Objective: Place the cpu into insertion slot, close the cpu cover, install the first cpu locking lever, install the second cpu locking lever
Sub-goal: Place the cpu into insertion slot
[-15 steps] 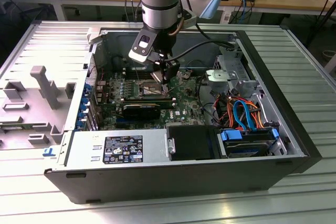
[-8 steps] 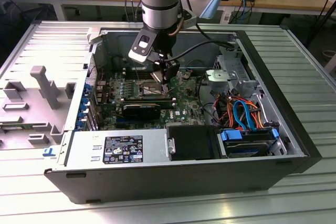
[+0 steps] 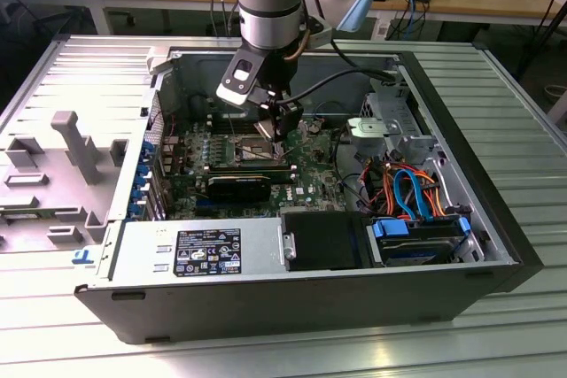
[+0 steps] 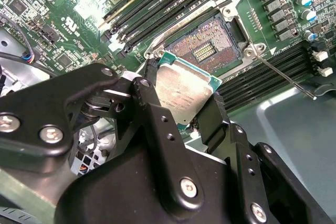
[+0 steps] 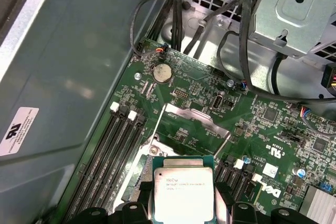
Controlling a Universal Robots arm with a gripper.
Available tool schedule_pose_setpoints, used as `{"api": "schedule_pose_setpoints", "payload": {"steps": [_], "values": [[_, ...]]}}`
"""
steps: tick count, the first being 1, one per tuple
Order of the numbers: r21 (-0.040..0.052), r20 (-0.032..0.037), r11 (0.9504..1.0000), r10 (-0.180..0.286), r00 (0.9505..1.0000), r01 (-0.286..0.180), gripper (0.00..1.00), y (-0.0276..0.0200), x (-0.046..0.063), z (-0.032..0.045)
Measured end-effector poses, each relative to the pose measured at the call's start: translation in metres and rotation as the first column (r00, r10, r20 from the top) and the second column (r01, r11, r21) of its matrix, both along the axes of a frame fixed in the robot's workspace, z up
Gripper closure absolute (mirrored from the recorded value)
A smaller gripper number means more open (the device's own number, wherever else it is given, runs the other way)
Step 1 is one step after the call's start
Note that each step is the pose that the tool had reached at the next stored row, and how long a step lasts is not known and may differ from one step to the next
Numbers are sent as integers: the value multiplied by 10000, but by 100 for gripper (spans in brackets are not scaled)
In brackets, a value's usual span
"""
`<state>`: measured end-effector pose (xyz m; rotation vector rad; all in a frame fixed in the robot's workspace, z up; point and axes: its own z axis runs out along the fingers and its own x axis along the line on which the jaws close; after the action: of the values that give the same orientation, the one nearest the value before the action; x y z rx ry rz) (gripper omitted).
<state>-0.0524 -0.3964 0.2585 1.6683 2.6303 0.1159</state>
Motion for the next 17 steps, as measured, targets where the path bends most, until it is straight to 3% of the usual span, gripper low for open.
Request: {"api": "schedule_pose_setpoints", "payload": {"steps": [17], "values": [[0,0,9999,-170,9999,170,45,0,0,-5]]}}
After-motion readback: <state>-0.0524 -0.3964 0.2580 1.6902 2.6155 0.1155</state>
